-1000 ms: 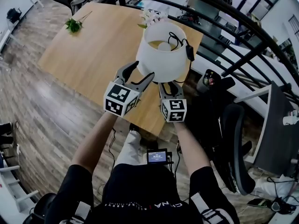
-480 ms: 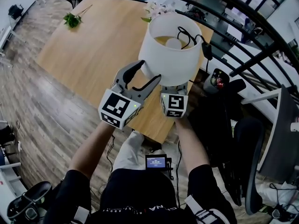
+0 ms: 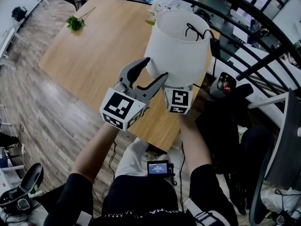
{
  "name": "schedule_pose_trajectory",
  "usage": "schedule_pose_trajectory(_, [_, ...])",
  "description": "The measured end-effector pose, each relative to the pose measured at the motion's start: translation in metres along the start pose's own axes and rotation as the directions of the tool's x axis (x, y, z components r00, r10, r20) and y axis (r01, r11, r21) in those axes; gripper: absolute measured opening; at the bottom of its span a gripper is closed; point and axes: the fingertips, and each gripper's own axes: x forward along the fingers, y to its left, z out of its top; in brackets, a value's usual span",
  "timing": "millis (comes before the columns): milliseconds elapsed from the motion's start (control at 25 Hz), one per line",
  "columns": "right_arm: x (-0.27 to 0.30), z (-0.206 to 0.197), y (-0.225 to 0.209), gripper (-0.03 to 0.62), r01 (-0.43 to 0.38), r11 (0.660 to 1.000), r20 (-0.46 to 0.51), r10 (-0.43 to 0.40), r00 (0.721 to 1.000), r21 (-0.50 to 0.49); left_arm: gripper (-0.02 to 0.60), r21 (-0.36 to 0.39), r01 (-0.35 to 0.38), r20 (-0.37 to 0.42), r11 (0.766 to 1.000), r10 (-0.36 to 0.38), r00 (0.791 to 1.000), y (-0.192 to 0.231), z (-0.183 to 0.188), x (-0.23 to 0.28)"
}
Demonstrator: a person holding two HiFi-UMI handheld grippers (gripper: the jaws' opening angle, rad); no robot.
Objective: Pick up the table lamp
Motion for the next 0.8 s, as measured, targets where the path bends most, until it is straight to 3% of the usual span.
schedule_pose_trajectory(200, [0.014, 0.001, -0.006, 0.144, 0.009, 1.0, 0.007, -0.009, 1.0, -0.005, 0.279, 0.004, -0.027, 0.015, 1.0, 0.027, 1.0, 0.011, 0.004, 0.01])
schedule_pose_trajectory(320, [0.022, 0.0, -0.012, 0.09, 0.019, 1.0, -0.004, -0.019, 1.0, -0.006, 0.279, 0.003, -0.026, 0.016, 1.0, 0.026, 1.0, 0.019, 0.008, 0.017])
schedule_pose_trajectory(800, [0.044, -0.003, -0.016, 0.081, -0.029, 1.0, -0.098, 0.03, 0.995, 0.008, 0.278, -0.018, -0.018, 0.042, 1.0, 0.019, 0.999, 0.041, 0.017, 0.037])
